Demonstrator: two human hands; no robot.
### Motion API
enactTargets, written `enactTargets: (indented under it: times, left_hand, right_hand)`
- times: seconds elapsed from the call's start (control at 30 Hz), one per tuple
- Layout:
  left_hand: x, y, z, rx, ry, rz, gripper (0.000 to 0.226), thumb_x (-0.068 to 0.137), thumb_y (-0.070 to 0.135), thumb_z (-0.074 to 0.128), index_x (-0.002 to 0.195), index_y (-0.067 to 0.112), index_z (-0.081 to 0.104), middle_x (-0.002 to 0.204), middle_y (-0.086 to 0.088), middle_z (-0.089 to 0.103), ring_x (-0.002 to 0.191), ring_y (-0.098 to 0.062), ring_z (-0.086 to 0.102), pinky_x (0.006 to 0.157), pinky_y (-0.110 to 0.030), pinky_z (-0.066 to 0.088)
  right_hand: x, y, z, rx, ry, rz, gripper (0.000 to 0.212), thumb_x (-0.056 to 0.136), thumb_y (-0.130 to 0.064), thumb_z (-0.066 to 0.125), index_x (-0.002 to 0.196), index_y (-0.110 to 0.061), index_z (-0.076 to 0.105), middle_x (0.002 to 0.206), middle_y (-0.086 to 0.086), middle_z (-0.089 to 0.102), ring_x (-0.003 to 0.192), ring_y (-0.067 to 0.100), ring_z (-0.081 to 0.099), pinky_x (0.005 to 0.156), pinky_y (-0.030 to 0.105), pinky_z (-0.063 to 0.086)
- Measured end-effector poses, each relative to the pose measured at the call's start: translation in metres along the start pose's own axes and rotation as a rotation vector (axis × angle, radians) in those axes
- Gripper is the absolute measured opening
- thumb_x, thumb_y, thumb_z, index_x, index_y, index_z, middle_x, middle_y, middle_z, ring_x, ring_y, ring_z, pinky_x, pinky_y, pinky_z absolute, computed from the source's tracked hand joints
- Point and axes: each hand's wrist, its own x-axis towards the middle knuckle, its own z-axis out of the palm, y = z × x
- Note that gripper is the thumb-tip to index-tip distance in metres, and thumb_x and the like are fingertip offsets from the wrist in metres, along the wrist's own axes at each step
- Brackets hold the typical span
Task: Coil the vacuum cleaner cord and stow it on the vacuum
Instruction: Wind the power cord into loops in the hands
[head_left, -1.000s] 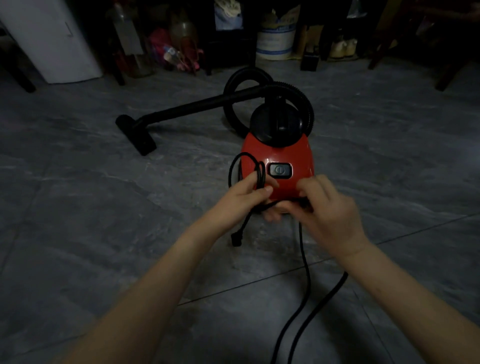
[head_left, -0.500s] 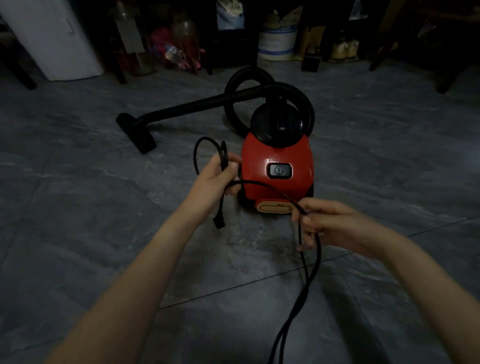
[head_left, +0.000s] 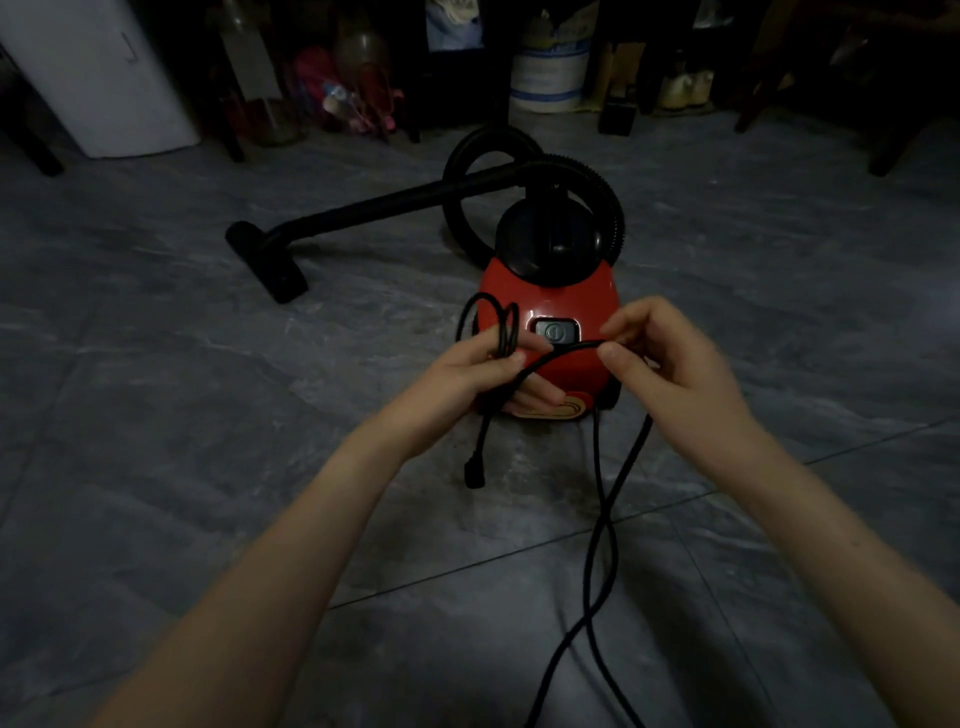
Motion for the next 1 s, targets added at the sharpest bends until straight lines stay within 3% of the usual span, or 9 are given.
enactTargets:
  times: [0.1, 0.33, 0.47, 0.57, 0.63, 0.7, 0.77, 0.9, 1.0]
  left_hand:
    - [-0.002, 0.000, 0.005, -0.059, -0.046, -0.008, 0.032, 0.100, 0.016, 0.035, 0.127, 0.006, 0.050, 0.100, -0.025, 0.070, 0.093, -0.035, 0.068, 0.082, -0.031, 0.052]
    - [-0.003, -0.003, 0.007, -0.044, -0.055, -0.030, 0.036, 0.101, 0.019, 0.032, 0.126, 0.003, 0.052, 0.098, -0.026, 0.069, 0.093, -0.040, 0.066, 0.090, -0.042, 0.052]
    - [-0.001, -0.003, 0.010, 0.013, -0.085, -0.029, 0.037, 0.101, 0.019, 0.031, 0.125, 0.001, 0.052, 0.102, -0.030, 0.066, 0.094, -0.041, 0.065, 0.093, -0.045, 0.048]
    - [0.002, -0.006, 0.014, 0.005, -0.153, -0.039, 0.043, 0.098, 0.022, 0.033, 0.124, -0.010, 0.047, 0.091, -0.030, 0.066, 0.079, -0.037, 0.066, 0.080, -0.041, 0.051]
    - [0.002, -0.006, 0.019, -0.006, -0.195, -0.023, 0.044, 0.098, 0.024, 0.031, 0.116, -0.010, 0.051, 0.068, -0.017, 0.063, 0.062, -0.030, 0.060, 0.068, -0.037, 0.048]
    - [0.002, -0.008, 0.024, -0.085, -0.182, 0.005, 0.041, 0.098, 0.028, 0.028, 0.105, -0.003, 0.055, 0.051, -0.003, 0.045, 0.048, -0.019, 0.043, 0.060, -0.030, 0.046]
    - [0.004, -0.010, 0.025, -0.223, -0.139, 0.009, 0.036, 0.097, 0.031, 0.031, 0.094, 0.003, 0.053, 0.050, 0.003, 0.032, 0.044, -0.012, 0.029, 0.057, -0.027, 0.043]
    - [0.006, -0.016, 0.014, -0.398, -0.095, 0.001, 0.026, 0.095, 0.026, 0.036, 0.080, 0.010, 0.050, 0.050, 0.008, 0.026, 0.043, -0.006, 0.023, 0.052, -0.022, 0.038]
    - [0.004, -0.016, 0.004, -0.592, -0.084, 0.009, 0.026, 0.095, 0.026, 0.037, 0.078, 0.011, 0.050, 0.050, 0.008, 0.021, 0.042, -0.006, 0.019, 0.050, -0.020, 0.036]
  right_hand:
    - [0.003, -0.004, 0.000, -0.045, 0.013, -0.025, 0.003, 0.092, -0.013, 0.060, 0.093, -0.015, 0.059, 0.090, 0.003, 0.062, 0.087, 0.021, 0.059, 0.077, 0.033, 0.048]
    - [0.003, -0.002, 0.003, -0.142, -0.001, -0.043, 0.004, 0.087, -0.010, 0.067, 0.089, -0.013, 0.066, 0.085, -0.004, 0.060, 0.080, 0.005, 0.054, 0.074, 0.021, 0.044]
    - [0.003, -0.005, 0.005, -0.152, 0.008, -0.080, 0.006, 0.084, -0.011, 0.070, 0.089, -0.014, 0.071, 0.086, -0.006, 0.062, 0.082, 0.004, 0.056, 0.077, 0.013, 0.042]
    - [0.004, -0.006, 0.007, -0.078, 0.063, -0.087, 0.008, 0.083, -0.010, 0.072, 0.090, -0.013, 0.072, 0.088, -0.003, 0.065, 0.087, 0.006, 0.062, 0.080, 0.017, 0.046]
    - [0.007, -0.004, 0.009, -0.038, 0.101, -0.038, 0.009, 0.082, -0.012, 0.073, 0.091, -0.013, 0.071, 0.090, -0.002, 0.067, 0.088, 0.010, 0.064, 0.080, 0.021, 0.049]
    - [0.009, 0.000, 0.011, -0.014, 0.158, 0.031, 0.014, 0.082, -0.016, 0.074, 0.092, -0.011, 0.067, 0.088, -0.003, 0.066, 0.085, 0.006, 0.062, 0.075, 0.017, 0.049]
    - [0.010, 0.007, 0.012, 0.009, 0.193, 0.095, 0.015, 0.082, -0.018, 0.073, 0.090, -0.009, 0.063, 0.081, -0.005, 0.062, 0.073, 0.001, 0.058, 0.064, 0.012, 0.045]
    - [0.003, 0.022, 0.014, 0.182, 0.159, 0.210, 0.010, 0.086, -0.011, 0.068, 0.086, -0.007, 0.060, 0.063, 0.002, 0.054, 0.044, 0.005, 0.047, 0.041, 0.017, 0.038]
    - [-0.011, 0.036, 0.019, 0.328, 0.100, 0.307, 0.007, 0.087, -0.005, 0.063, 0.082, -0.007, 0.060, 0.055, 0.003, 0.056, 0.043, 0.010, 0.052, 0.042, 0.022, 0.047]
